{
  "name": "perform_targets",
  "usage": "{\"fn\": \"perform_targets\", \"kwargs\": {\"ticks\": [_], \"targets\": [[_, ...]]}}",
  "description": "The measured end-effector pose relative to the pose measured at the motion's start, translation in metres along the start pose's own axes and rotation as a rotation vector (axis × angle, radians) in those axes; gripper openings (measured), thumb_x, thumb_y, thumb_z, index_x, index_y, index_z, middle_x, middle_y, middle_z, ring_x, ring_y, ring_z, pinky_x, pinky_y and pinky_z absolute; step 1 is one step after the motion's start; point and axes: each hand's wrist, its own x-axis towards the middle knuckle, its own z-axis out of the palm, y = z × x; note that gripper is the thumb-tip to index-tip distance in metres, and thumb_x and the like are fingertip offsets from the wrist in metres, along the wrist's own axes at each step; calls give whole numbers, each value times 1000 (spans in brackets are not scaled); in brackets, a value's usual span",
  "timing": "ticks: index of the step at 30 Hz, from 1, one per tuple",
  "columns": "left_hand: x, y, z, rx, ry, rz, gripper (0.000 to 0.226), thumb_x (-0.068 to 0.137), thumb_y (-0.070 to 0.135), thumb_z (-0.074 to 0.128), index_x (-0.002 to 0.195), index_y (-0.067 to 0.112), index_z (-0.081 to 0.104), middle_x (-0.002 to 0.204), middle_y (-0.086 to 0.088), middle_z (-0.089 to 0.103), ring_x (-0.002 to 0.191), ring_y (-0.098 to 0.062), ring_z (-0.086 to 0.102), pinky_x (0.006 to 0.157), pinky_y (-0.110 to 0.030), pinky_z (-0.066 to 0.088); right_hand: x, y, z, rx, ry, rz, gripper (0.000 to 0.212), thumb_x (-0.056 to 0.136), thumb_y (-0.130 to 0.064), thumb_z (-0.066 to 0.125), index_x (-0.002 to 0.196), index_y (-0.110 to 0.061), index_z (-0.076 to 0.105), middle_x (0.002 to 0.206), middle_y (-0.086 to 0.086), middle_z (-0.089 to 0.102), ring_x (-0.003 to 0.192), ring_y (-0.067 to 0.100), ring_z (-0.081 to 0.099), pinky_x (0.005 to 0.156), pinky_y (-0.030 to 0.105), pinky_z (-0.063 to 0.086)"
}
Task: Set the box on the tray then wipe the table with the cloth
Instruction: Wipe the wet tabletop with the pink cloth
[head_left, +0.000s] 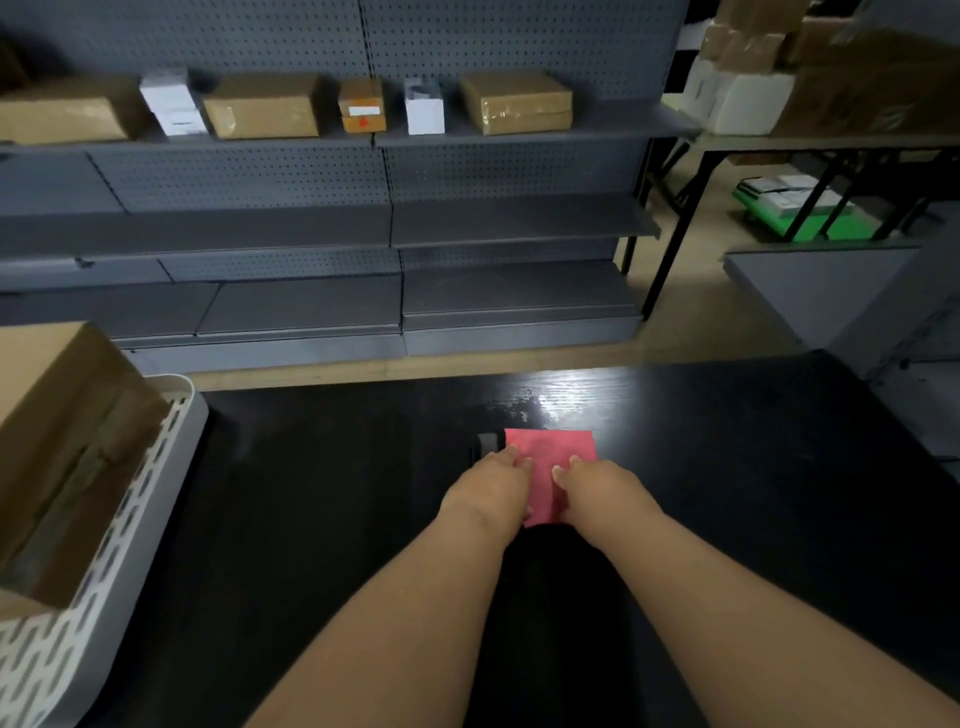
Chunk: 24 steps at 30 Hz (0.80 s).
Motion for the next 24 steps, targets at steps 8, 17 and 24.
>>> {"fn": "perform_targets", "kwargs": {"ticks": [8, 17, 24], "targets": [[38, -9, -31, -5, 9, -79, 62, 99, 22, 49, 154, 10, 20, 163, -8, 10, 148, -27, 21, 117, -37, 26, 49, -1, -36, -190, -82, -135, 65, 96, -20, 51, 153, -16, 20, 160, 7, 19, 141, 29, 34, 111, 37, 36], [69, -21, -47, 19, 17, -131, 64, 99, 23, 49, 154, 11, 18, 163, -7, 8, 149, -22, 20, 116, -37, 29, 80, 0, -56, -292, 8, -264, 58, 99, -13, 46, 152, -17, 23, 160, 7, 22, 140, 30, 36, 112, 38, 36], [68, -19, -45, 32, 7, -164, 65, 101, 25, 46, 155, 12, 12, 163, -7, 4, 150, -23, 16, 118, -35, 25, 78, 2, -55, -301, 50, -298, 58, 99, -15, 46, 152, -17, 22, 159, 7, 25, 139, 29, 38, 111, 39, 37]]}}
